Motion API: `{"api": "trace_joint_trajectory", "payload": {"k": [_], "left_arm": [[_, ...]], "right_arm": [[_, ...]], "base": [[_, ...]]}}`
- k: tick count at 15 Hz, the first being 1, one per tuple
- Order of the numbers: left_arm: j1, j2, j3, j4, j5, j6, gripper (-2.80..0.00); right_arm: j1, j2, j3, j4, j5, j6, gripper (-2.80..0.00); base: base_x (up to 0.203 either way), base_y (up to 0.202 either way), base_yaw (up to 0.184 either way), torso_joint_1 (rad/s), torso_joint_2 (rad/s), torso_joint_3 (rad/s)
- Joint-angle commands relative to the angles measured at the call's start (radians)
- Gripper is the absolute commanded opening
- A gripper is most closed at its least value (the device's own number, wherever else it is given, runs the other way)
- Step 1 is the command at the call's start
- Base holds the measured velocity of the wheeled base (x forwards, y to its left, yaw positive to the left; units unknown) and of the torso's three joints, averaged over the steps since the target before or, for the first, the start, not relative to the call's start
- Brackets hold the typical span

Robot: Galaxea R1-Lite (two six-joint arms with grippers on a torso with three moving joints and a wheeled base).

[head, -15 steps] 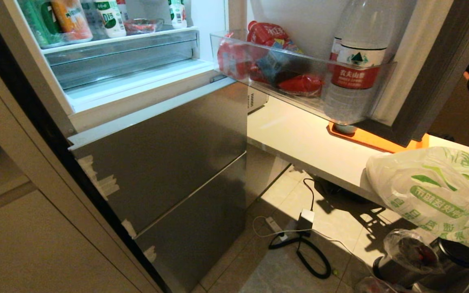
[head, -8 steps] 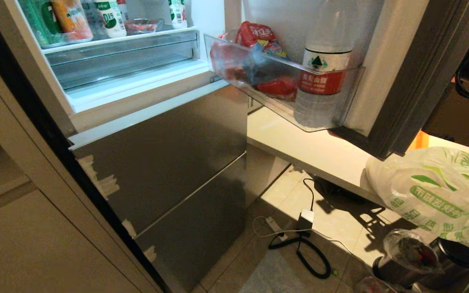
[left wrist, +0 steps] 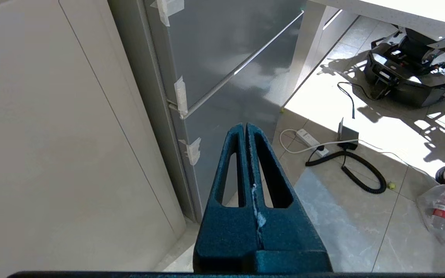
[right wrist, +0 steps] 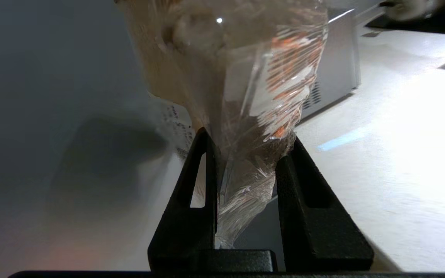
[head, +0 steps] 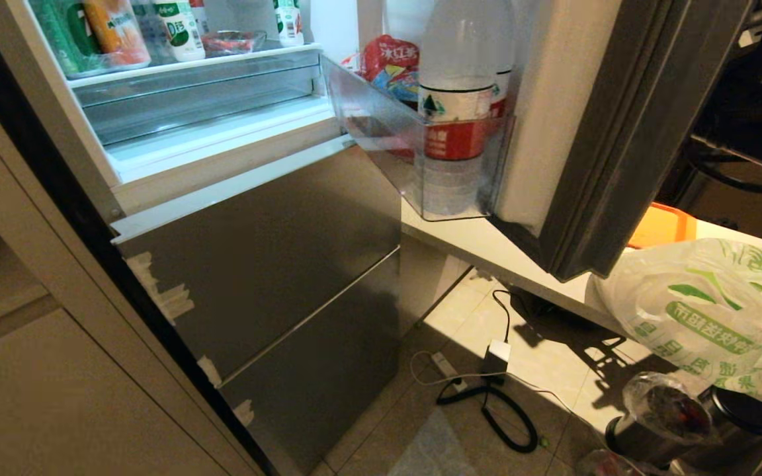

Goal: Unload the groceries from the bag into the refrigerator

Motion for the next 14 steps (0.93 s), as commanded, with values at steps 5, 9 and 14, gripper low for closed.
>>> {"api": "trace_joint_trajectory", "payload": {"k": [5,9,14], "left_arm": [[0.000,0.002,0.000,0.000,0.000,0.000,-2.80],[0.000,0.002,0.000,0.000,0.000,0.000,-2.80],[0.000,0.002,0.000,0.000,0.000,0.000,-2.80]], "right_arm": [[0.229,0.079,-0.074,-0.011,-0.124,-0.016,-2.80],[0.254,0.074,-0.054,-0.088,-0.195,-0.008,-2.80],[0.221,-0.036,0.070,-0.149,-0.200,0.022,-2.80]], "base": [[0.000,0.000,0.000,0.000,0.00,0.000],[0.000,0.000,0.000,0.000,0.00,0.000],[0.000,0.000,0.000,0.000,0.00,0.000]]}}
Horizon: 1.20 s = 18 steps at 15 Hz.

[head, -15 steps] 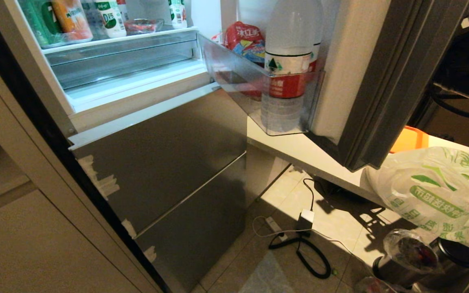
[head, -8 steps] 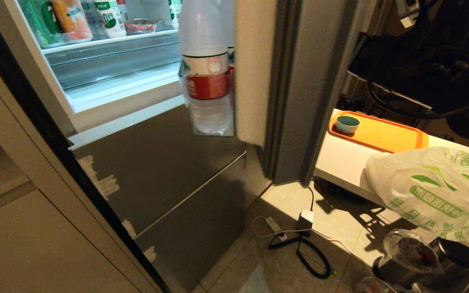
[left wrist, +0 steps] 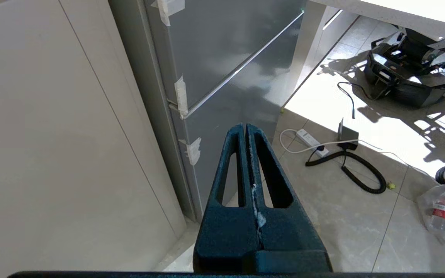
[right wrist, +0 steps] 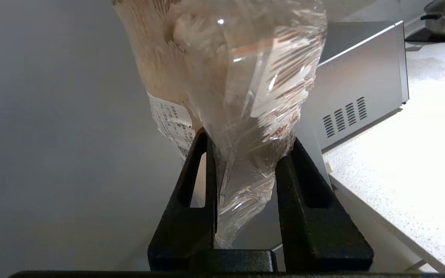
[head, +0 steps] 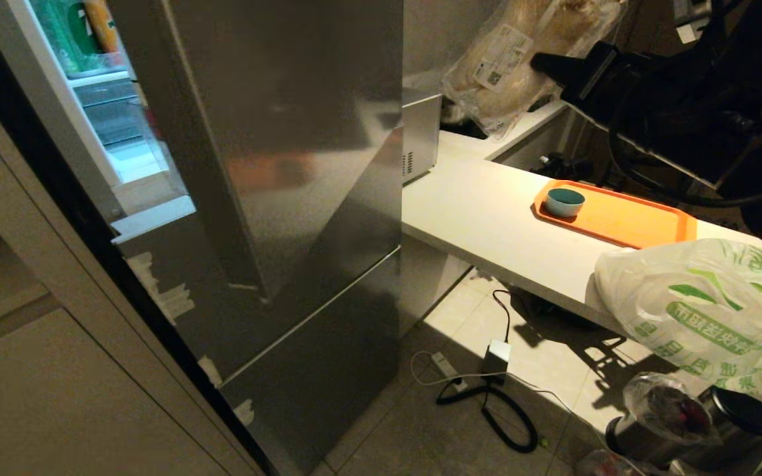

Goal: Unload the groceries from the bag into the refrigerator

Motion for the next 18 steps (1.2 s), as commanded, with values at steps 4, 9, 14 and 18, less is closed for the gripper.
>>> {"api": "trace_joint_trajectory", "payload": {"k": [4,9,14,18], "left_arm": [[0.000,0.002,0.000,0.000,0.000,0.000,-2.80],[0.000,0.002,0.000,0.000,0.000,0.000,-2.80],[0.000,0.025,-0.090,-0.125,-0.122,0.074,-2.80],[-0.005,0.266,-0.447,-0.161,-0.353,0.021,-2.80]], "right_arm": [[-0.011,-0.120,0.147,-0.005,-0.001,-0.004,-2.80],[-0.025,-0.270,0.368,-0.005,-0.002,-0.016,-2.80],[-0.024,-0.207,0.342,-0.005,-0.020,-0.051,-2.80],[-0.014,-0.008,0.124,-0.005,-0.045,-0.052,-2.80]], "base": [[0.000,0.000,0.000,0.000,0.00,0.000],[0.000,0.000,0.000,0.000,0.00,0.000],[0.000,0.000,0.000,0.000,0.00,0.000],[0.000,0.000,0.000,0.000,0.00,0.000]]}}
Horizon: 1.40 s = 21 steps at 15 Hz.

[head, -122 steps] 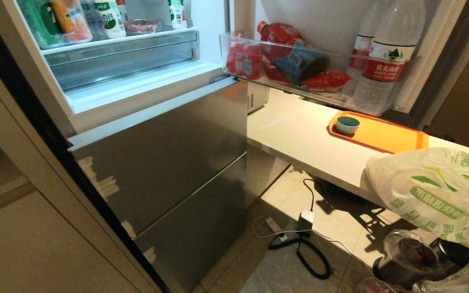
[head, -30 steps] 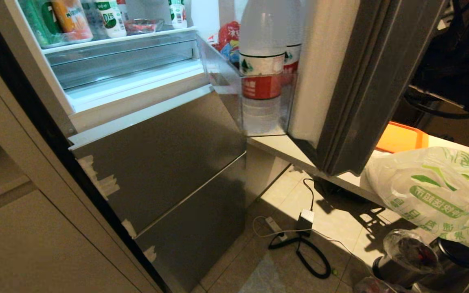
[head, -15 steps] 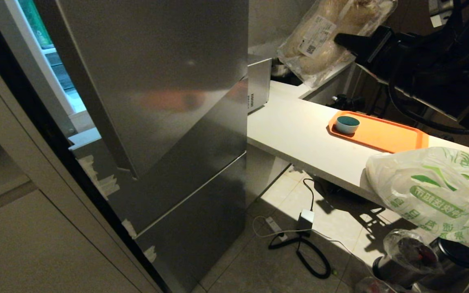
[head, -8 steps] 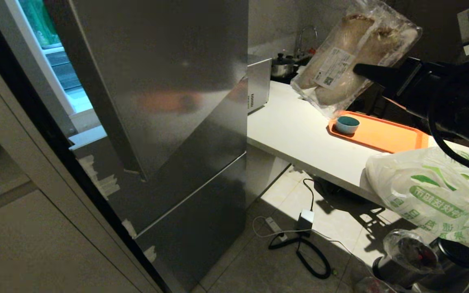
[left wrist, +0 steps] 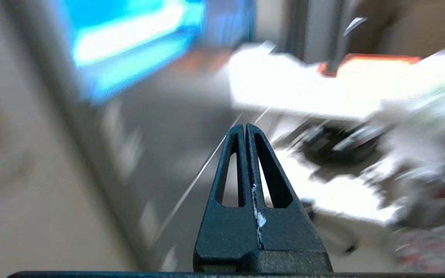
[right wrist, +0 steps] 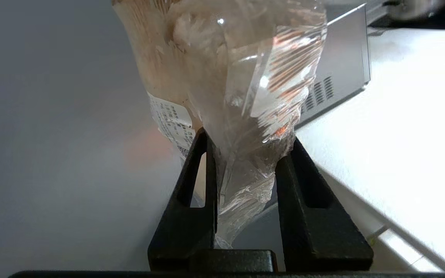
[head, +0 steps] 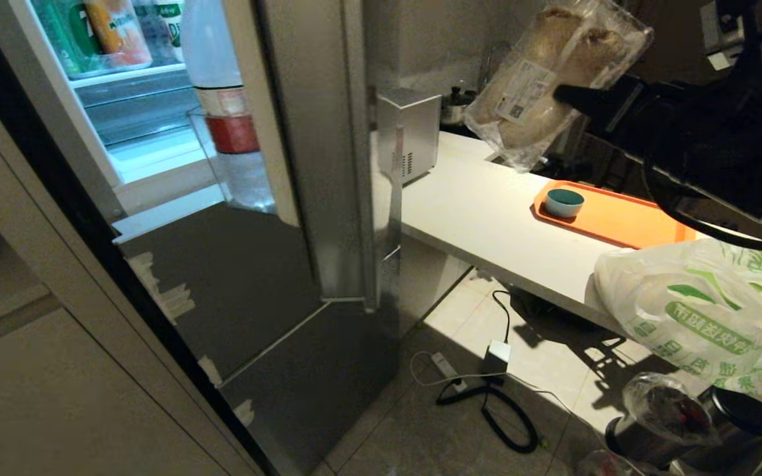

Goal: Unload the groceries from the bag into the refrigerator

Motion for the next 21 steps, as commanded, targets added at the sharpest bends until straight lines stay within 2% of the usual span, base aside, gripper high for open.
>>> {"api": "trace_joint_trajectory", "payload": {"k": [1,3,5,8,12,14,17,19,21], "left_arm": [[0.002,0.210,-0.192,-0.007,-0.162,-0.020,-2.80],[0.005,0.341,-0.269,-0.014,-0.269,-0.030,-2.80],[0.005,0.430,-0.294,-0.021,-0.338,-0.028,-2.80],[-0.006,0.462,-0.301,-0.023,-0.460,-0.027,-2.80],[-0.020,0.536,-0.361,-0.024,-0.472,-0.028,-2.80],[-0.059,0.569,-0.389,-0.024,-0.472,-0.028,-2.80],[-0.108,0.630,-0.434,-0.025,-0.472,-0.027,-2.80],[-0.176,0.695,-0.469,-0.025,-0.471,-0.026,-2.80],[-0.226,0.797,-0.503,-0.033,-0.456,-0.021,-2.80]], "right_arm": [[0.004,0.124,-0.090,-0.004,-0.015,0.002,-2.80],[0.007,0.193,-0.163,-0.002,-0.037,-0.007,-2.80],[0.015,0.218,-0.188,-0.002,-0.041,-0.025,-2.80],[0.054,0.257,-0.233,0.000,-0.042,-0.039,-2.80],[0.121,0.319,-0.328,0.023,-0.075,-0.066,-2.80],[0.164,0.364,-0.413,0.075,-0.083,-0.088,-2.80],[0.233,0.494,-0.610,0.152,-0.124,-0.122,-2.80],[0.264,0.595,-0.727,0.217,-0.131,-0.150,-2.80],[0.278,0.651,-0.751,0.238,-0.130,-0.174,-2.80]], "base": [[0.000,0.000,0.000,0.000,0.00,0.000],[0.000,0.000,0.000,0.000,0.00,0.000],[0.000,0.000,0.000,0.000,0.00,0.000],[0.000,0.000,0.000,0.000,0.00,0.000],[0.000,0.000,0.000,0.000,0.00,0.000],[0.000,0.000,0.000,0.000,0.00,0.000],[0.000,0.000,0.000,0.000,0.00,0.000],[0.000,0.000,0.000,0.000,0.00,0.000],[0.000,0.000,0.000,0.000,0.00,0.000]]}}
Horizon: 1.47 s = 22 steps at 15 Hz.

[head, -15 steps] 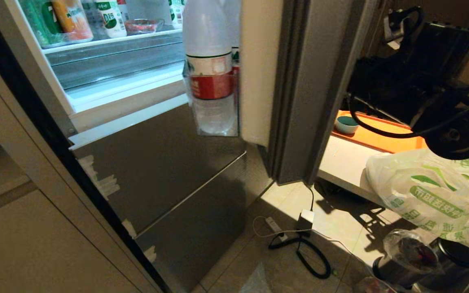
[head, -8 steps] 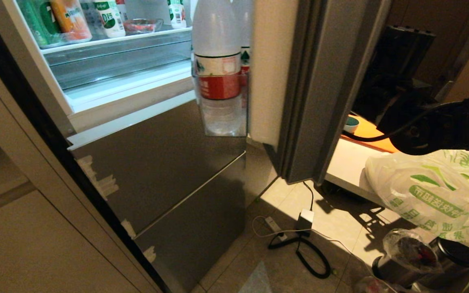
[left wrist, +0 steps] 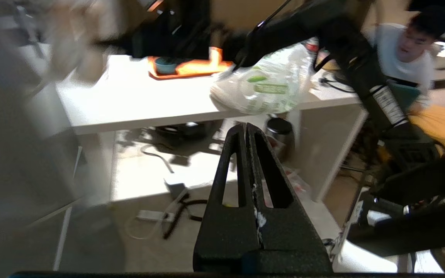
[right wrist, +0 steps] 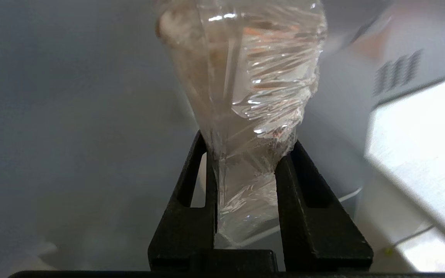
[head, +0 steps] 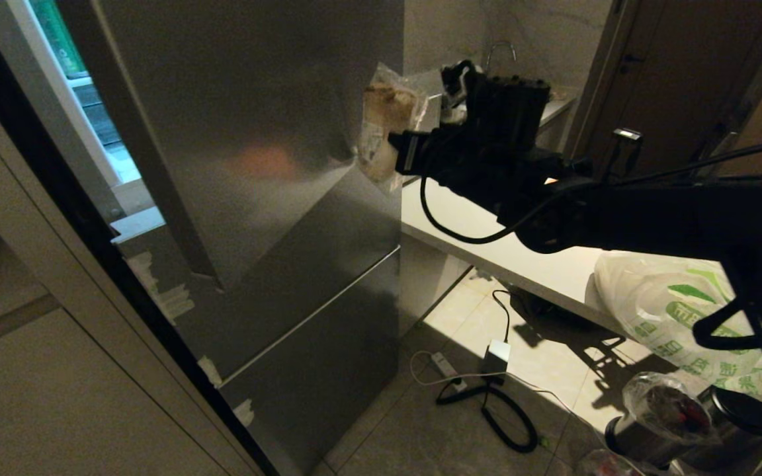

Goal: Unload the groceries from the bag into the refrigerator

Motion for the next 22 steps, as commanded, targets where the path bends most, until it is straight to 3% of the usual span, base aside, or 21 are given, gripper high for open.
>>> {"api": "trace_joint_trajectory", "payload": {"k": [1,3,5,7,9,12,18,20,22], "left_arm": [[-0.073,0.171,-0.042,-0.024,0.029,0.003,-2.80],[-0.212,0.292,-0.069,-0.097,0.128,0.005,-2.80],[-0.371,0.418,-0.108,-0.182,0.302,0.007,-2.80],[-0.426,0.513,-0.143,-0.298,0.477,0.009,-2.80],[-0.388,0.536,-0.149,-0.334,0.582,0.005,-2.80],[-0.308,0.499,-0.102,-0.332,0.634,0.002,-2.80],[-0.198,0.306,0.188,-0.334,0.733,0.002,-2.80],[-0.175,0.224,0.274,-0.329,0.752,0.002,-2.80],[-0.130,0.134,0.369,-0.326,0.757,0.004,-2.80]], "right_arm": [[0.007,0.077,-0.021,-0.006,-0.004,-0.002,-2.80],[0.007,0.092,-0.021,-0.007,-0.004,0.000,-2.80],[0.006,0.093,-0.016,-0.055,-0.012,0.004,-2.80],[0.003,0.067,-0.004,-0.112,-0.058,0.003,-2.80],[-0.008,-0.009,0.066,-0.129,-0.088,0.005,-2.80],[-0.015,-0.191,0.270,-0.135,-0.096,0.005,-2.80],[-0.027,-0.706,0.806,-0.134,-0.148,-0.003,-2.80],[-0.094,-0.907,1.018,-0.132,-0.166,-0.021,-2.80],[-0.237,-1.079,1.183,-0.130,-0.175,-0.054,-2.80]], "base": [[0.000,0.000,0.000,0.000,0.00,0.000],[0.000,0.000,0.000,0.000,0.00,0.000],[0.000,0.000,0.000,0.000,0.00,0.000],[0.000,0.000,0.000,0.000,0.00,0.000],[0.000,0.000,0.000,0.000,0.00,0.000],[0.000,0.000,0.000,0.000,0.00,0.000],[0.000,0.000,0.000,0.000,0.00,0.000],[0.000,0.000,0.000,0.000,0.00,0.000],[0.000,0.000,0.000,0.000,0.00,0.000]]}}
